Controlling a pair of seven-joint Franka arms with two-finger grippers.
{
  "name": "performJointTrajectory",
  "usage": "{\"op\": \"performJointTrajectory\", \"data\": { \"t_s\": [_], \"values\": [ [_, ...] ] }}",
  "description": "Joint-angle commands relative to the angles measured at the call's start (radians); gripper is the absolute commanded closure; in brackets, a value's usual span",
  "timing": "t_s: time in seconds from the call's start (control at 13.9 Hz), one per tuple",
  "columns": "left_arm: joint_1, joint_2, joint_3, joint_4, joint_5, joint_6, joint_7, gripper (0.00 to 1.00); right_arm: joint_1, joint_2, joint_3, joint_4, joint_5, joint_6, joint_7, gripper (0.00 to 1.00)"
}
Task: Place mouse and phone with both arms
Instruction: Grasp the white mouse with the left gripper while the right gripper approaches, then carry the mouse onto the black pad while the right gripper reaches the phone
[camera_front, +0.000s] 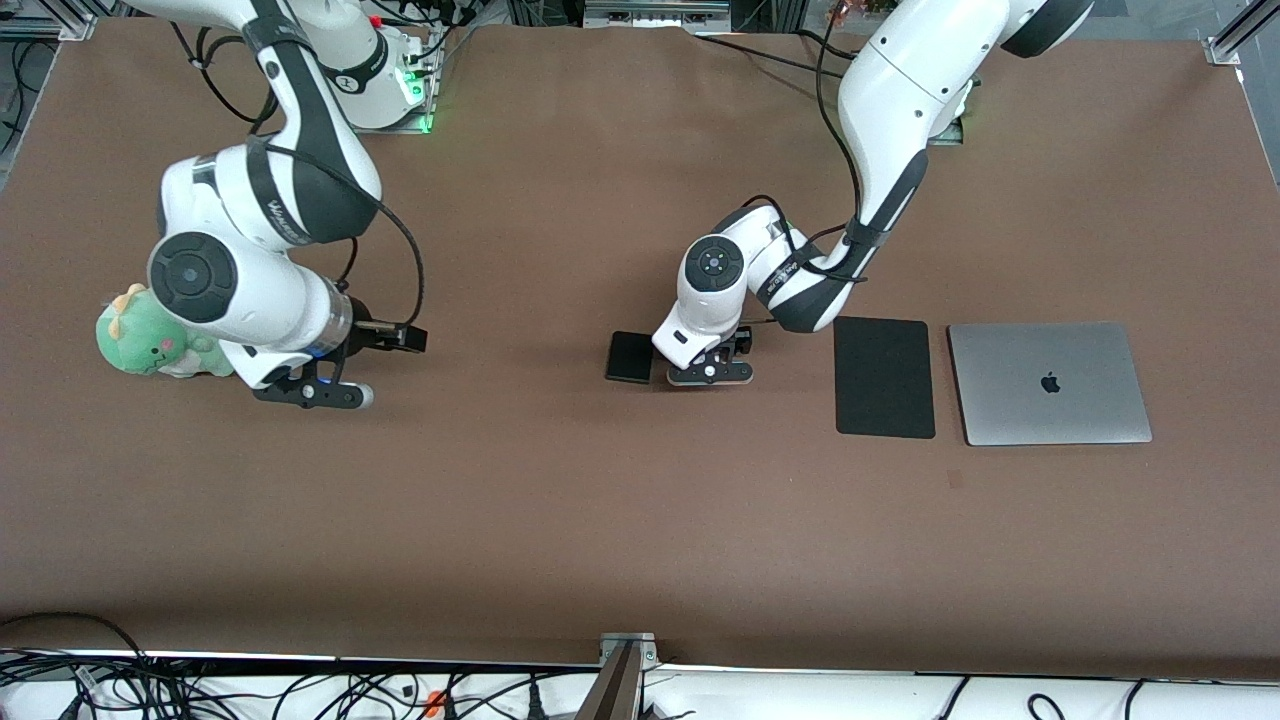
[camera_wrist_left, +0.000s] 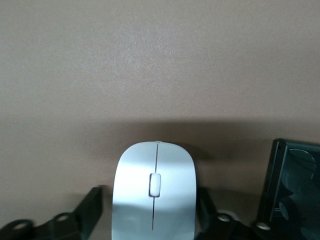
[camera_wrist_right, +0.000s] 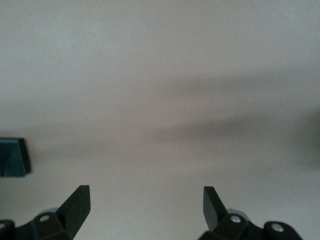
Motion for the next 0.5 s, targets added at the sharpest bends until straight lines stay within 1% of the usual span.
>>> {"op": "performJointTrajectory", "data": {
  "t_s": [0.0, 0.07, 0.14, 0.22, 0.36, 0.43],
  "values": [
    [0.002, -0.018, 0.004, -0.010, 0.030, -0.004, -0.022, 0.82, 0.065, 0.014, -0.005, -0.006, 0.009, 0.053, 0.140, 0.00],
    [0.005, -0.028, 0.004, -0.007, 0.029, -0.004, -0.023, 0.86, 0.087, 0.020, -0.005, -0.006, 0.009, 0.073, 0.186, 0.00],
    [0.016, -0.050, 0.003, -0.007, 0.015, -0.010, -0.023, 0.86, 0.107, 0.031, -0.005, -0.004, 0.007, 0.100, 0.239, 0.00],
    [0.048, -0.082, -0.003, -0.004, 0.013, -0.072, -0.023, 0.86, 0.130, 0.042, -0.005, -0.006, 0.007, 0.128, 0.281, 0.00],
    [0.111, -0.139, -0.031, 0.011, 0.001, -0.254, -0.006, 0.83, 0.168, 0.071, -0.005, -0.004, 0.000, 0.182, 0.353, 0.00],
    [0.142, -0.160, -0.034, 0.010, 0.001, -0.307, 0.010, 0.83, 0.185, 0.086, -0.005, -0.003, -0.005, 0.197, 0.361, 0.00]
  ]
}}
